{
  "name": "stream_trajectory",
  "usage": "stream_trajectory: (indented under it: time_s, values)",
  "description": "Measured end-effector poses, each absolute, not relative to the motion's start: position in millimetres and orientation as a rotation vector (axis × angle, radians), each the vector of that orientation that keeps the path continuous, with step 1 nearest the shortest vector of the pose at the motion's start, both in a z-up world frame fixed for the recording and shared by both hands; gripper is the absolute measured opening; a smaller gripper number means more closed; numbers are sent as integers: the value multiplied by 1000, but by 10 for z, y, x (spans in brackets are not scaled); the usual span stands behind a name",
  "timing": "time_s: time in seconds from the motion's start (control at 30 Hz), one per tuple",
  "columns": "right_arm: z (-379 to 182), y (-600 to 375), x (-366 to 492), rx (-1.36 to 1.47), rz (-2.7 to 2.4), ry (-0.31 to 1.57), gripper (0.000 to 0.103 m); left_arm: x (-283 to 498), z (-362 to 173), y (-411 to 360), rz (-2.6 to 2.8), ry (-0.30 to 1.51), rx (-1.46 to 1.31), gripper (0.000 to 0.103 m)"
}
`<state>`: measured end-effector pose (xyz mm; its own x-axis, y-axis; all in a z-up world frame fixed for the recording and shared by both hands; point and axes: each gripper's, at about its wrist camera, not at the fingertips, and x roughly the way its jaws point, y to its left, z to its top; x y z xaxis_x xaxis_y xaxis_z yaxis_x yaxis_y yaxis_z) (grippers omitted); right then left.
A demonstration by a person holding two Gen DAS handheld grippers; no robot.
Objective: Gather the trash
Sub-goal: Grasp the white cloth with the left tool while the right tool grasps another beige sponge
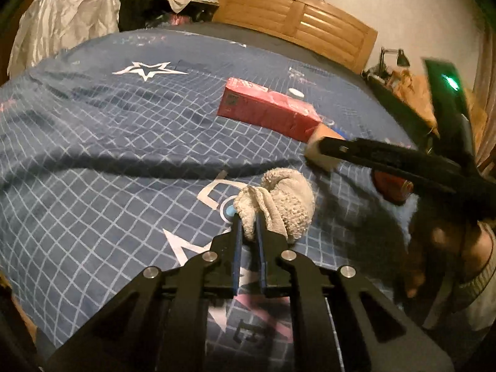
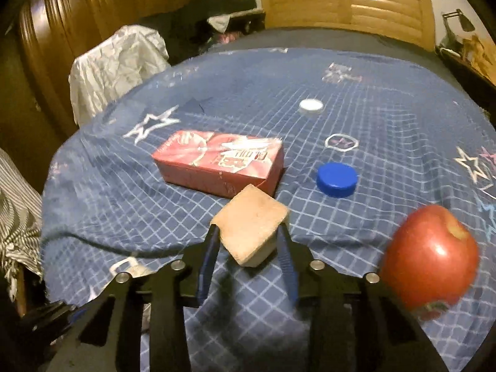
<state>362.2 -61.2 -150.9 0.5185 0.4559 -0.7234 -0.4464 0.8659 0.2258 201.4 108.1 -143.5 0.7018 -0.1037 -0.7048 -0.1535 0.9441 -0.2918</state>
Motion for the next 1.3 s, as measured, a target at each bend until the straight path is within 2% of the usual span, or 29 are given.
stream_trajectory:
  time_s: [0.03, 0.1, 0.17, 0.3, 0.43, 0.57, 0.63, 0.67, 0.7, 0.77, 0.97, 1.3]
  values:
    - [-1437, -673, 3540, 17, 546, 850, 37, 1986, -1412, 1076, 22, 789, -351, 12]
    - [-1256, -857, 3311, 49, 564, 812, 37, 1924, -1347, 1074, 12, 761, -342, 36]
    - [-1114, -1048, 3080, 78, 578, 786, 37, 1871, -1266, 1040, 14, 727, -319, 54]
    - [-949, -1512, 2529, 113, 561, 760, 37, 1838, -1141, 866, -36, 667, -265, 67]
    - [-992, -1887, 2153, 176, 514, 780, 37, 1994, -1144, 616, -78, 672, -180, 72]
    - [-1108, -2229, 1875, 248, 455, 802, 37, 2243, -1289, 395, -117, 749, -123, 72]
    - [-1190, -2331, 1787, 278, 436, 814, 37, 2386, -1433, 353, -118, 826, -121, 60]
    - [-1229, -2379, 1748, 288, 426, 818, 37, 2426, -1488, 366, -104, 859, -133, 49]
    - [-1256, -2398, 1731, 294, 418, 820, 37, 2451, -1529, 434, -79, 874, -164, 42]
    - [-1297, -2441, 1692, 306, 406, 817, 37, 2419, -1505, 535, -99, 866, -220, 38]
    - [-1258, -2472, 1582, 305, 401, 779, 37, 2071, -1223, 422, -18, 789, -154, 37]
    - [-1086, -2587, 1271, 279, 380, 722, 37, 1730, -740, -258, -3, 664, 38, 39]
